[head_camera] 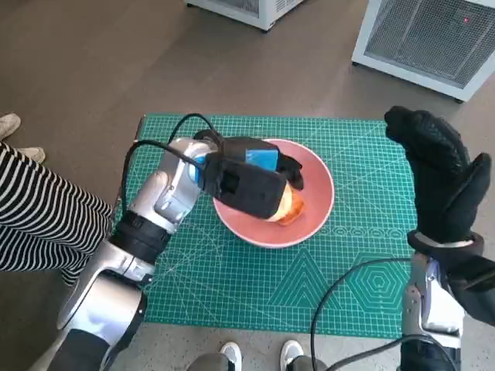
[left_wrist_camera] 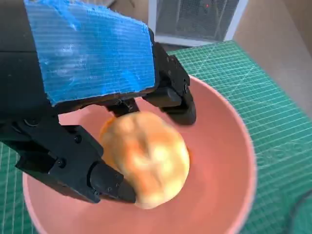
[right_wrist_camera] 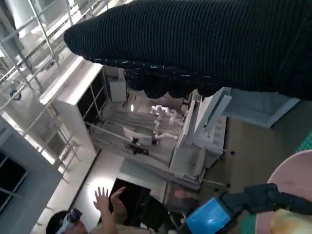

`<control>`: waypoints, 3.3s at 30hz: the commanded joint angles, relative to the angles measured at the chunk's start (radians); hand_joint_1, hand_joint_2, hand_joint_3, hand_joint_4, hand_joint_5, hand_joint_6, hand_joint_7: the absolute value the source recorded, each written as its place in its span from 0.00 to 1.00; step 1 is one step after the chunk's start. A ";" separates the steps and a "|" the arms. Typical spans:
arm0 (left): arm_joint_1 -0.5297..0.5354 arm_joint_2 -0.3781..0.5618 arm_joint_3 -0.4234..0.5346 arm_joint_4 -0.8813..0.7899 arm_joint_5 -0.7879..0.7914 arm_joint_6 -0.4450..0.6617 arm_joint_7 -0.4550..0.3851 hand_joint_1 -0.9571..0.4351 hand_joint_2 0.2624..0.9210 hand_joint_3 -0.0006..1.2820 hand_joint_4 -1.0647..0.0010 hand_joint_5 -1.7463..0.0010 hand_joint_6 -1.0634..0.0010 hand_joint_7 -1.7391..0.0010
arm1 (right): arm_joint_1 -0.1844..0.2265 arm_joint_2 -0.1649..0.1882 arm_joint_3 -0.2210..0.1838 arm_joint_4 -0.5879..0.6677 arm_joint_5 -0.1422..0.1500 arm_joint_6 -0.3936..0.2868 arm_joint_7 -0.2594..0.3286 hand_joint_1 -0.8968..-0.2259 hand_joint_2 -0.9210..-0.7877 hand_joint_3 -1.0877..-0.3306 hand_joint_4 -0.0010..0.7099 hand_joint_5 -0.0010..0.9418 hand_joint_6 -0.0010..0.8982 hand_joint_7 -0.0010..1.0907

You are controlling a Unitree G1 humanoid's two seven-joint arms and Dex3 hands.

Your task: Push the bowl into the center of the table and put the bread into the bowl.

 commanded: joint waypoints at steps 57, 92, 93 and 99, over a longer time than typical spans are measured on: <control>0.349 -0.229 0.495 -0.299 -0.718 -0.285 0.294 0.16 1.00 0.42 0.89 1.00 0.83 1.00 | -0.155 -0.016 0.019 0.039 -0.069 0.080 -0.077 0.28 0.00 0.49 0.19 0.01 0.04 0.52; 0.321 -0.275 0.510 -0.120 -0.790 -0.431 0.141 0.19 1.00 0.37 0.94 0.95 1.00 0.77 | -0.116 0.000 0.023 0.164 -0.088 -0.093 -0.063 0.30 0.00 0.48 0.18 0.00 0.02 0.50; 0.319 -0.273 0.510 -0.118 -0.792 -0.432 0.132 0.19 1.00 0.38 0.95 0.95 1.00 0.77 | -0.117 -0.001 0.023 0.173 -0.089 -0.102 -0.063 0.30 0.00 0.48 0.18 0.00 0.02 0.50; 0.312 -0.271 0.518 -0.104 -0.799 -0.439 0.100 0.20 0.99 0.38 0.99 0.92 1.00 0.79 | -0.128 -0.006 0.023 0.231 -0.085 -0.148 -0.053 0.30 0.00 0.47 0.18 0.01 0.02 0.50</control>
